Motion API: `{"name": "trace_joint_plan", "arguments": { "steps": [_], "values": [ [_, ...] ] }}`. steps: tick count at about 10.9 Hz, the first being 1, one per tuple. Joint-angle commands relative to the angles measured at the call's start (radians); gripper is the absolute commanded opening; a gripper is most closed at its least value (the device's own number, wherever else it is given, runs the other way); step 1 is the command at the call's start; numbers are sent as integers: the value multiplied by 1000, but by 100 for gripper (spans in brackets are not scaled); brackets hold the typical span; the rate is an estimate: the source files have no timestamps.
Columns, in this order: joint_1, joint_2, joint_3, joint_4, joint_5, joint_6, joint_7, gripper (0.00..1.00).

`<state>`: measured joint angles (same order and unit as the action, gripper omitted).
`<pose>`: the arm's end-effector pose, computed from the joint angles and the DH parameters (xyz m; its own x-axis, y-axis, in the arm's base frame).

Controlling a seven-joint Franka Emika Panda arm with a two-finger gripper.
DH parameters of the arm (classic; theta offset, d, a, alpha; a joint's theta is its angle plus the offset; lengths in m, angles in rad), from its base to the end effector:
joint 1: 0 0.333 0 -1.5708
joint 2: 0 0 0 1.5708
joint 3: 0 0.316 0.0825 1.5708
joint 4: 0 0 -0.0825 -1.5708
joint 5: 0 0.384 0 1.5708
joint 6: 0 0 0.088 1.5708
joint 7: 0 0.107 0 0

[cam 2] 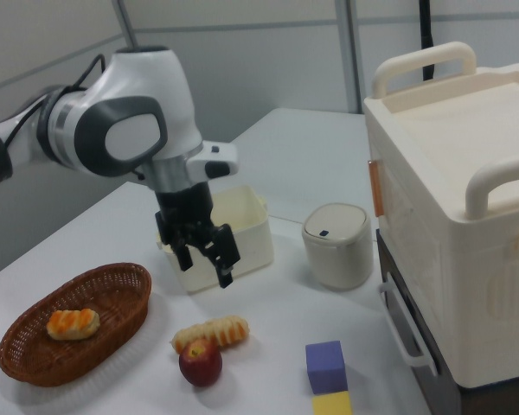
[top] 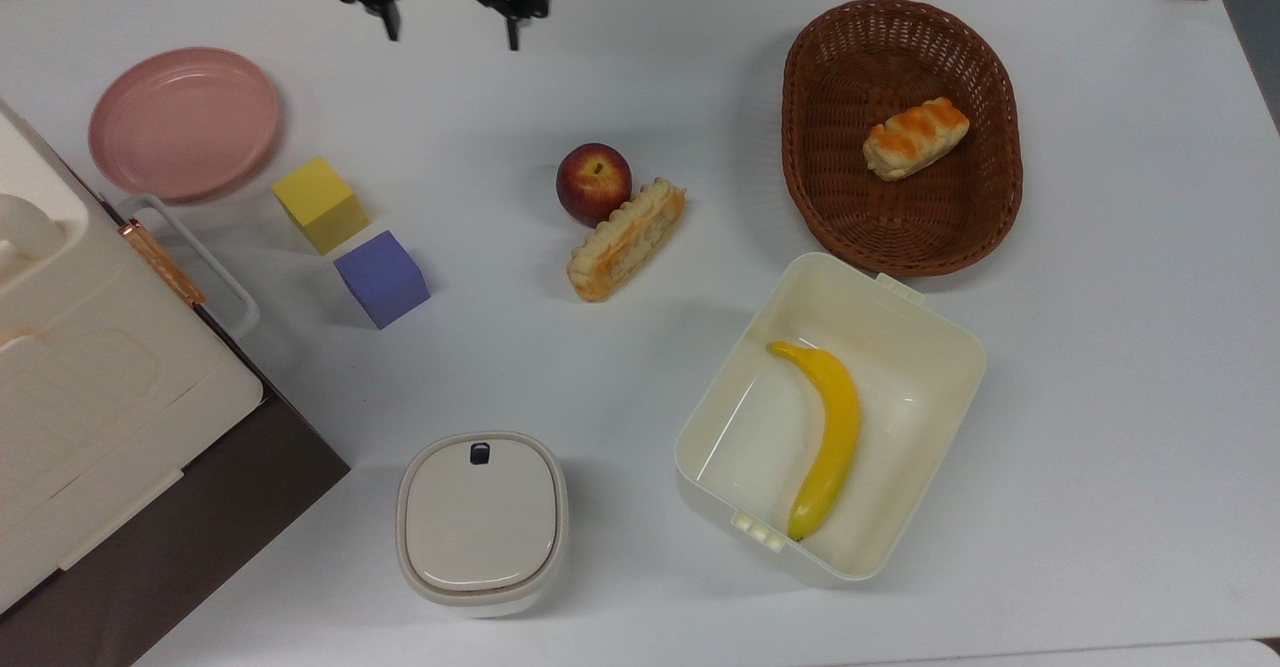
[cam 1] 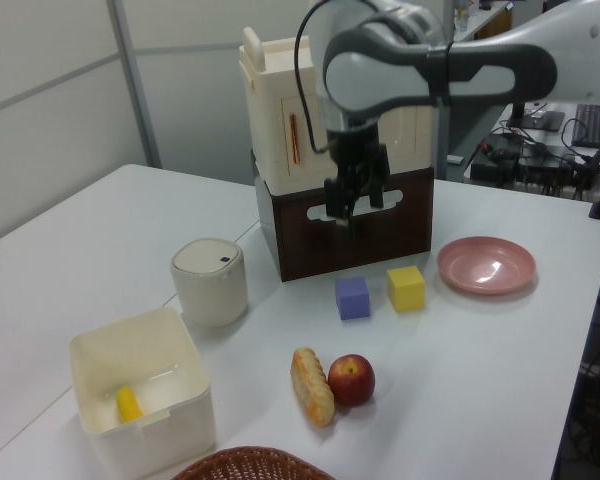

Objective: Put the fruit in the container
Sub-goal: 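Move the open gripper down over the red apple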

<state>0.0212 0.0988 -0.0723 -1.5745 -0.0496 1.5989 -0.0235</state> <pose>0.5825 -0.0331 0.5692 0.9968 -0.0263 -0.0754 -0.0222 -0.9983 0.0547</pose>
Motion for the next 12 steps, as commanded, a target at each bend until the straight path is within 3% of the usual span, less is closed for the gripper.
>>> {"name": "trace_joint_plan", "arguments": {
  "steps": [1, 5, 8, 12],
  "values": [
    [92, -105, -4, -241, 2, 142, -15, 100],
    [195, -64, -6, -409, -9, 306, -76, 100],
    [200, 33, -6, -410, -12, 363, -165, 100],
    [203, 101, -4, -403, -41, 384, -182, 100]
  ]
}}
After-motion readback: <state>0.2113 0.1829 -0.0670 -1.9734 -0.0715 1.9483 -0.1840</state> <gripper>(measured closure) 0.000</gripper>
